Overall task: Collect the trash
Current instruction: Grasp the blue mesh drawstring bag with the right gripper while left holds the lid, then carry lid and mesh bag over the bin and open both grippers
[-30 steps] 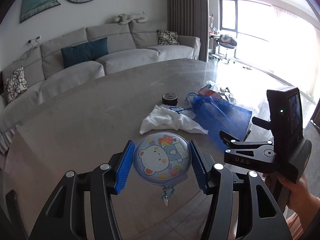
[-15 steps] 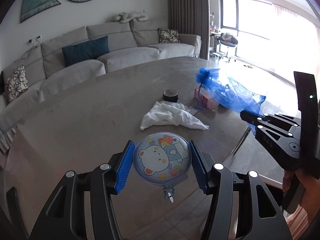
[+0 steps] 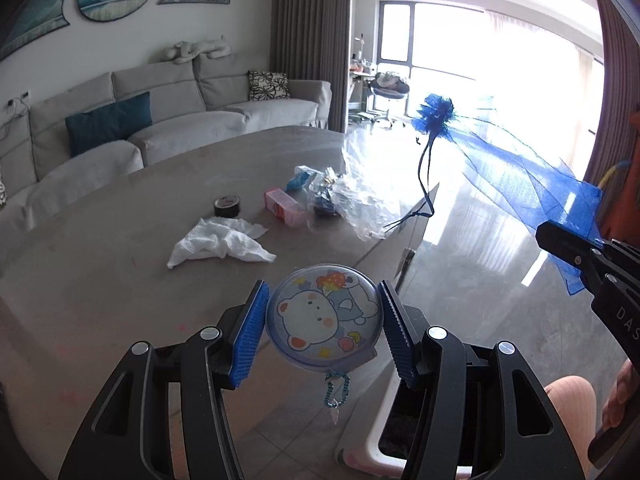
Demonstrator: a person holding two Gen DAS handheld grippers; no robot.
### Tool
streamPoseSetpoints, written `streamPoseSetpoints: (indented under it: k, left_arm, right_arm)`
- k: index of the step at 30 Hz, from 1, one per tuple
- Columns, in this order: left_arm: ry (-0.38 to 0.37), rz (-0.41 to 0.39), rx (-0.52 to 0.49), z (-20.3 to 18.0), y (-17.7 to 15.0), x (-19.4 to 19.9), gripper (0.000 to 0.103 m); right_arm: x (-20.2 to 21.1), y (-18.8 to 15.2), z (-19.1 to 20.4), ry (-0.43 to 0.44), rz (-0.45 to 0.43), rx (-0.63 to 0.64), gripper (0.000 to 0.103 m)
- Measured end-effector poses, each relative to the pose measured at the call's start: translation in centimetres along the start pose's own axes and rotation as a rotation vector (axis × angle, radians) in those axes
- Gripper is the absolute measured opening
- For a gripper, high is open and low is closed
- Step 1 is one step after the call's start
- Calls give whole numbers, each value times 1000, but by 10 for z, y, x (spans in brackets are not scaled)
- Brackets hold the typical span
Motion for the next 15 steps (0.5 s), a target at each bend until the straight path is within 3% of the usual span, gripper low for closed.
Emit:
streamPoseSetpoints:
  k: [8, 15]
  left_arm:
    - [-138, 71, -118, -90, -37, -14, 55]
    - [-178, 123, -168, -128, -66, -27, 55]
  right_arm:
    - [28, -65, -46, -133, 75, -84, 2]
    - [15, -116, -61, -178, 128, -198, 2]
Point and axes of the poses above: each gripper's, at about its wrist camera, not at the fingertips, and x roughly against the way its jaws point, z to its left, y to its top, the point moved 9 cm from there along -x, roughly the way its jaws point
